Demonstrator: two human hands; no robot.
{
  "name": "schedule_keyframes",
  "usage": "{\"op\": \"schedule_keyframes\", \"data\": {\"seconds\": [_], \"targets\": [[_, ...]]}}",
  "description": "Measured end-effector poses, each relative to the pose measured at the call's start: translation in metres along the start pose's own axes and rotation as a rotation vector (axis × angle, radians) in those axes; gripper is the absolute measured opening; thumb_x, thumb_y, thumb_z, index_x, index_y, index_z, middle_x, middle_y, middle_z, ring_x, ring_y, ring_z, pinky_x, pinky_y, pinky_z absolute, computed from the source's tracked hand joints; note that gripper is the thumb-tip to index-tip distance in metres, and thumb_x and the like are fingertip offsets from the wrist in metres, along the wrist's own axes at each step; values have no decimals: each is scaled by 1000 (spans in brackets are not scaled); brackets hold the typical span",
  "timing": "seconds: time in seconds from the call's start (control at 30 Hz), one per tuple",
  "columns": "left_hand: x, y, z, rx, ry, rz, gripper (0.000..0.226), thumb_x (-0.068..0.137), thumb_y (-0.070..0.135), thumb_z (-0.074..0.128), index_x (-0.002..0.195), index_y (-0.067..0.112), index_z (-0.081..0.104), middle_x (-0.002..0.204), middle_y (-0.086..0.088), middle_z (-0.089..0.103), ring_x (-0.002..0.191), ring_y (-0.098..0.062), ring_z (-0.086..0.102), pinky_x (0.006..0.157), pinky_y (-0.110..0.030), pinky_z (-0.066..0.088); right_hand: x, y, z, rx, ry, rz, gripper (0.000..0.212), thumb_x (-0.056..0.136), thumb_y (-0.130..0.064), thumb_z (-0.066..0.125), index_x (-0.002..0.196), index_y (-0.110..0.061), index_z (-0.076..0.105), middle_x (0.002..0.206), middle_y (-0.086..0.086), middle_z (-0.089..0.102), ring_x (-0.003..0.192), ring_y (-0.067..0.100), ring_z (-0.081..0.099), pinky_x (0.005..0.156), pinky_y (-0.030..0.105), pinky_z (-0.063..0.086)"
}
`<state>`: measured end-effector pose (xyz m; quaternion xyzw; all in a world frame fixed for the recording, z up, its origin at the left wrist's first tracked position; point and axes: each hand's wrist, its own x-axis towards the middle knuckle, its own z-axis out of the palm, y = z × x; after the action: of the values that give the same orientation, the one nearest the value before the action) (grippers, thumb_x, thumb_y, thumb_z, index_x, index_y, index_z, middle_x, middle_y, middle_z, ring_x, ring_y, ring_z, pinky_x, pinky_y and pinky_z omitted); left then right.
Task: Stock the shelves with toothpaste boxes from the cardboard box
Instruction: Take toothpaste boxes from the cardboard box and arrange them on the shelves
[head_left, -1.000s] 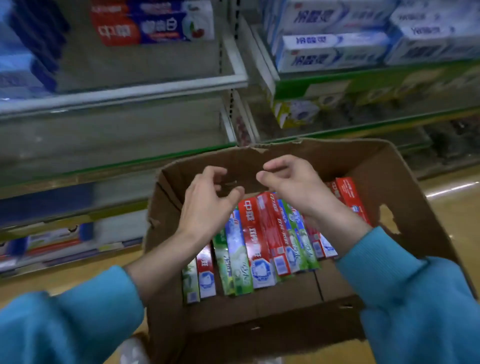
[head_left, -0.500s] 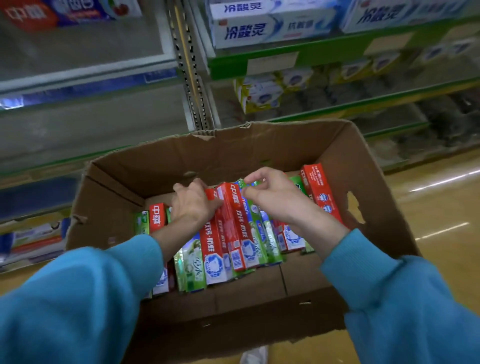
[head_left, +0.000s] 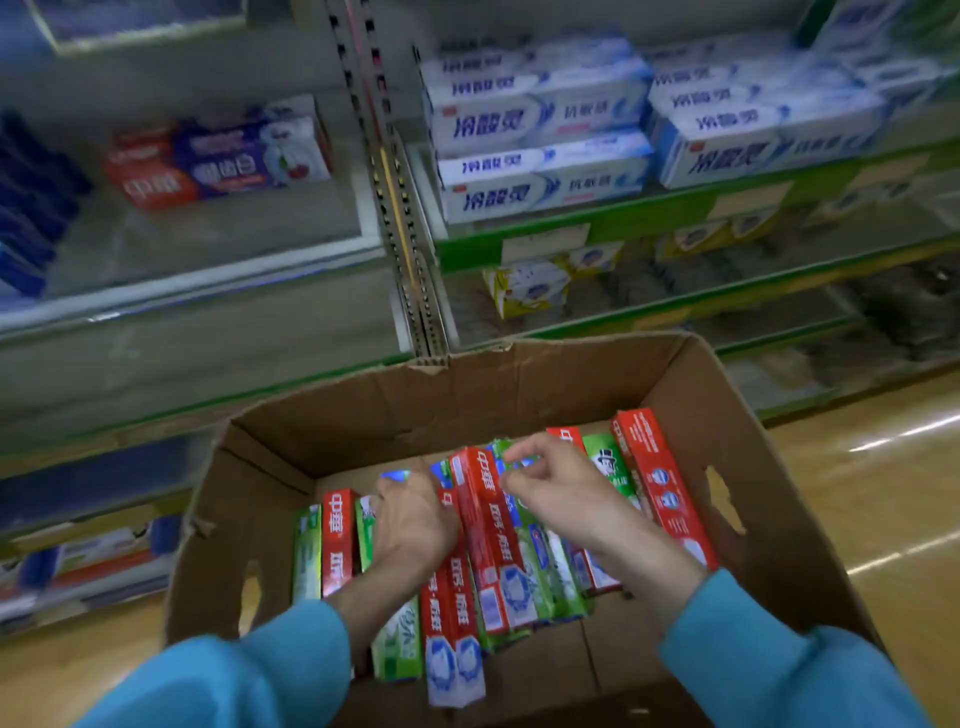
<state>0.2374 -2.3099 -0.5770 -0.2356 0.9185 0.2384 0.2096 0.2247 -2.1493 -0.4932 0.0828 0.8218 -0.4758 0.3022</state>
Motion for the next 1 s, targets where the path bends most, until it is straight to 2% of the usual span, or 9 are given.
{"op": "schedule_keyframes", "data": {"seconds": [0.13, 0.27, 0.47, 0.6, 0.63, 0.7, 0.77, 0.87, 1.0], "targets": [[-5, -6, -6, -5, -7, -4, 37, 96, 16, 54, 132, 12, 48, 138, -26, 45, 131, -44, 43, 100, -44, 43, -3, -12, 15, -28, -1, -3, 19, 96, -30, 58, 115, -29, 58, 104, -3, 63, 97, 13, 64, 88, 32, 50], [-7, -20, -10, -78, 15, -40, 28, 96, 14, 51, 123, 12, 45, 138, -28, 45, 127, -46, 46, 98, -46, 46, -5, -21, 28, -52, -10, 1, 20, 95, -34, 59, 114, -31, 59, 105, -7, 61, 99, 10, 62, 94, 36, 52], [-13, -30, -20, -241, 36, -41, 27, 96, 20, 63, 119, 18, 50, 128, -15, 52, 110, -30, 58, 66, -26, 44, -10, -31, 38, -16, -23, 16, 19, 96, -35, 57, 114, -34, 56, 108, -7, 61, 101, 14, 64, 95, 42, 54], [-12, -38, -19, -374, 64, -11, 19, 94, 16, 66, 107, 18, 53, 114, -8, 65, 76, -11, 60, 44, -12, 37, -15, -30, 41, -11, -23, 19, 20, 96, -36, 57, 116, -34, 56, 112, -7, 59, 104, 13, 62, 96, 42, 53], [-12, -40, -18, -391, 57, -17, 20, 93, 18, 69, 104, 21, 53, 113, -7, 66, 78, -13, 63, 46, -13, 42, -16, -29, 41, -7, -22, 20, 20, 95, -36, 57, 115, -34, 56, 112, -7, 58, 105, 13, 62, 96, 42, 53], [-14, -42, -18, -377, 39, -43, 22, 91, 24, 72, 101, 25, 53, 114, -8, 65, 87, -20, 69, 57, -28, 56, -20, -29, 41, 4, -15, 23, 20, 95, -36, 58, 115, -35, 56, 112, -7, 59, 106, 12, 62, 96, 41, 53], [-15, -41, -17, -308, 30, -46, 21, 92, 28, 70, 109, 25, 56, 119, -11, 64, 97, -26, 69, 72, -37, 60, -24, -29, 39, 19, -13, 31, 19, 95, -36, 58, 114, -35, 56, 113, -7, 59, 105, 13, 63, 95, 42, 54], [-17, -36, -13, -186, 24, -52, 32, 98, 34, 60, 128, 25, 56, 131, -15, 54, 115, -33, 61, 90, -40, 54, -27, -28, 33, 22, -12, 35, 19, 95, -37, 58, 114, -36, 56, 110, -7, 61, 103, 14, 65, 95, 42, 54], [-22, -31, -12, -118, -7, -52, 38, 99, 39, 56, 135, 26, 52, 139, -14, 42, 127, -39, 49, 99, -44, 46, -29, -25, 19, 18, 19, 9, 16, 95, -35, 59, 112, -33, 58, 107, -8, 61, 99, 9, 62, 91, 34, 53]]}}
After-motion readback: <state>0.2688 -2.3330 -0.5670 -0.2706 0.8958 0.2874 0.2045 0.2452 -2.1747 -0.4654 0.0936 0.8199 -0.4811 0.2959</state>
